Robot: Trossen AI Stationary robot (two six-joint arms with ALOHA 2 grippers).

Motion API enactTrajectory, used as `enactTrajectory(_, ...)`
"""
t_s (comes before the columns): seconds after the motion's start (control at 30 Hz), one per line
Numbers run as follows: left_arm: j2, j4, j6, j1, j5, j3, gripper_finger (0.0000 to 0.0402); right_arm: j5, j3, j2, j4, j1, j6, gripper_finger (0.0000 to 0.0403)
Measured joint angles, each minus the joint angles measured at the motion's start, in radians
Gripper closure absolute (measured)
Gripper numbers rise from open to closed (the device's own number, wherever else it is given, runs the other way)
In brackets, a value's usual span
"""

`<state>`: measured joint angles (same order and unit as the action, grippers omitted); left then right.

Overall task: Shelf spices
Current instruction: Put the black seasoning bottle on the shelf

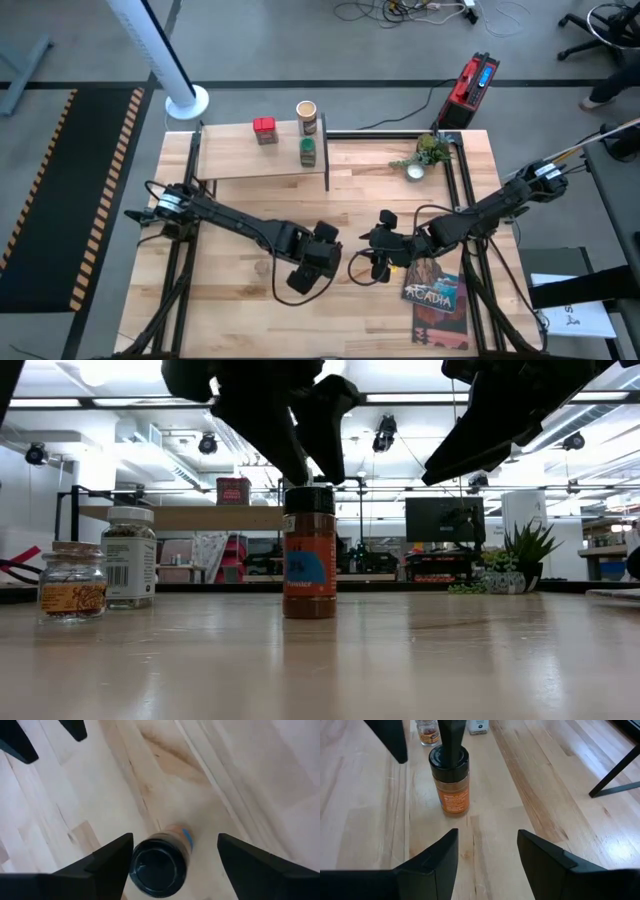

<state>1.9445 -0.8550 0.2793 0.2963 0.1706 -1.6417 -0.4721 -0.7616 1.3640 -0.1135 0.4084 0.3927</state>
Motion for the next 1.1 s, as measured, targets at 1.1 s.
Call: enactTrajectory(1.1, 0.049, 0.008, -0.273, -0.083, -0.162, -0.001, 0.0102, 0.0, 0.0, 0.0, -0.001, 0.0, -0.008, 0.0222)
